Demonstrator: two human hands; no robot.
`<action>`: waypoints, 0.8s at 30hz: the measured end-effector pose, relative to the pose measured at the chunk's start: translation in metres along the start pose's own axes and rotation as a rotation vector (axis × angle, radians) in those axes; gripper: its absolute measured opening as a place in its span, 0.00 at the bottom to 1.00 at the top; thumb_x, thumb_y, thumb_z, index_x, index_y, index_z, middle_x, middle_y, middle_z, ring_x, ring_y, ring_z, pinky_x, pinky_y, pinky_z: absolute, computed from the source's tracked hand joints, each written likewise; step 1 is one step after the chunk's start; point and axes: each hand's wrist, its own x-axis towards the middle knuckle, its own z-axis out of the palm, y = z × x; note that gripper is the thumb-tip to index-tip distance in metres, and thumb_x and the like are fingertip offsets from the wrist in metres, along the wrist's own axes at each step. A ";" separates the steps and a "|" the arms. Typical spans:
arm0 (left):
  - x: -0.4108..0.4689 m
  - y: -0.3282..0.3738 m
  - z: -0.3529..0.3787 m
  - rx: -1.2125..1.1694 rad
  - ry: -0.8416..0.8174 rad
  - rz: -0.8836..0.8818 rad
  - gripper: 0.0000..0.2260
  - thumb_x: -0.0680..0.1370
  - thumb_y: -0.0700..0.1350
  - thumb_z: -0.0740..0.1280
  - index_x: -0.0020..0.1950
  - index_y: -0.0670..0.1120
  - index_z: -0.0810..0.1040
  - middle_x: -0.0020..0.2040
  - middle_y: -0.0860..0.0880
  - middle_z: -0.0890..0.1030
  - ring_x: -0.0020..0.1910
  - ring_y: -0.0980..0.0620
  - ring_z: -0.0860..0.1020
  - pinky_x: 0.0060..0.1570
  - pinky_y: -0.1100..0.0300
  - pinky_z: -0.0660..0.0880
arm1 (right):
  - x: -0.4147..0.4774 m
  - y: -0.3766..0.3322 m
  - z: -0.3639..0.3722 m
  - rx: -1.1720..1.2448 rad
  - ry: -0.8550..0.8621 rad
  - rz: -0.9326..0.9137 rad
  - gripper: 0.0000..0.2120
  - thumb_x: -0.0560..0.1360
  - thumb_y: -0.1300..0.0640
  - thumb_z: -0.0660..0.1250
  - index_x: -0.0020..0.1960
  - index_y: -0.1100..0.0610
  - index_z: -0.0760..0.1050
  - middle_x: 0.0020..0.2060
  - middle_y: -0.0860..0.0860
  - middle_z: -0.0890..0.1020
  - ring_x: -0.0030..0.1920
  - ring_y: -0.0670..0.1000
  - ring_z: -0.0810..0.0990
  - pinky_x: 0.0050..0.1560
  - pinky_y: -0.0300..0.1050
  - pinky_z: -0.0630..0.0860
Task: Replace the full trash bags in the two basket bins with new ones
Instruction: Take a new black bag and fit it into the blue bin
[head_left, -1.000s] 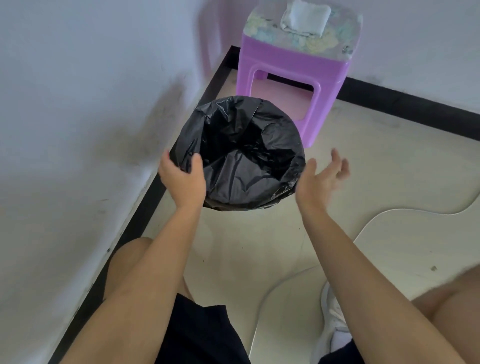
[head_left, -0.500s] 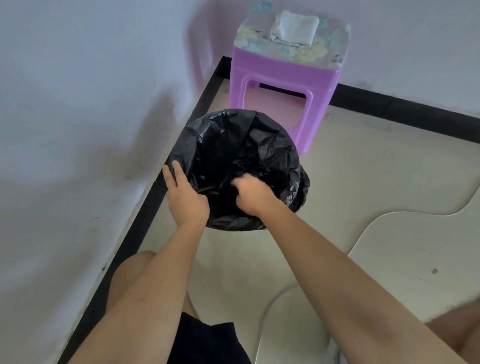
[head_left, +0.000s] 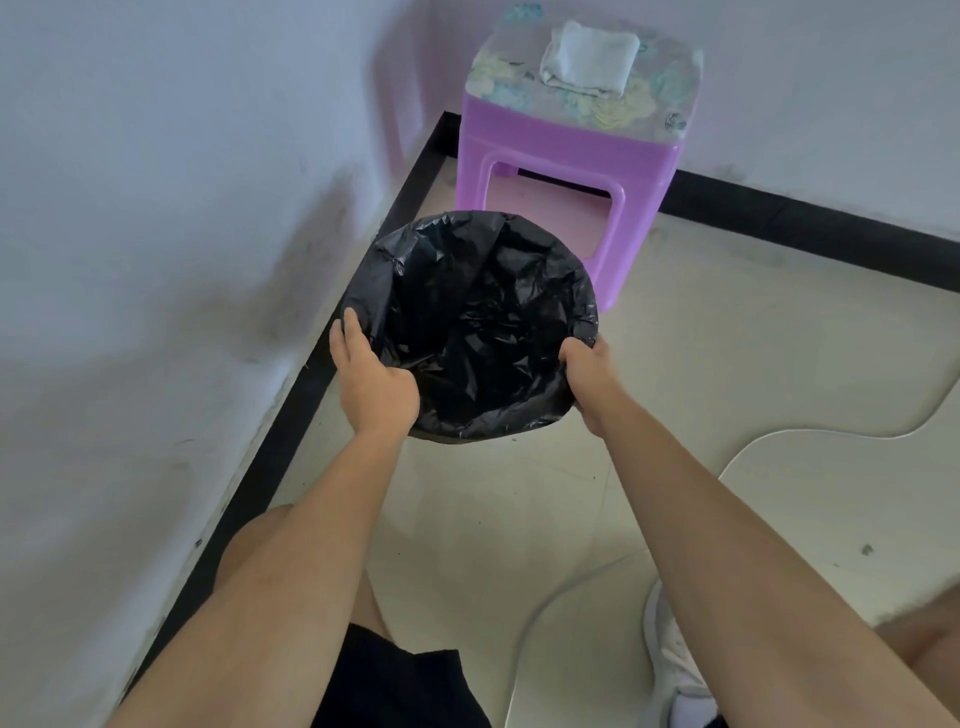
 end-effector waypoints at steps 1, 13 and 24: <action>0.000 0.001 0.000 -0.008 -0.013 0.002 0.37 0.77 0.30 0.59 0.80 0.52 0.50 0.81 0.52 0.50 0.75 0.49 0.63 0.54 0.65 0.63 | -0.001 -0.003 0.000 -0.024 0.016 -0.008 0.14 0.70 0.59 0.57 0.54 0.50 0.72 0.46 0.51 0.79 0.47 0.54 0.78 0.57 0.57 0.78; 0.048 0.000 -0.016 -0.383 -0.168 -0.150 0.39 0.71 0.33 0.62 0.77 0.59 0.55 0.73 0.51 0.68 0.68 0.47 0.71 0.66 0.46 0.72 | 0.015 -0.012 -0.012 -0.222 0.009 -0.233 0.32 0.72 0.65 0.56 0.72 0.41 0.63 0.51 0.45 0.78 0.54 0.52 0.77 0.58 0.51 0.76; 0.044 0.000 -0.005 0.197 -0.051 0.044 0.36 0.74 0.41 0.63 0.79 0.50 0.52 0.72 0.42 0.67 0.64 0.39 0.73 0.55 0.48 0.73 | 0.030 -0.010 -0.014 -0.437 0.085 -0.383 0.40 0.74 0.61 0.60 0.80 0.40 0.48 0.71 0.50 0.68 0.67 0.55 0.70 0.64 0.50 0.69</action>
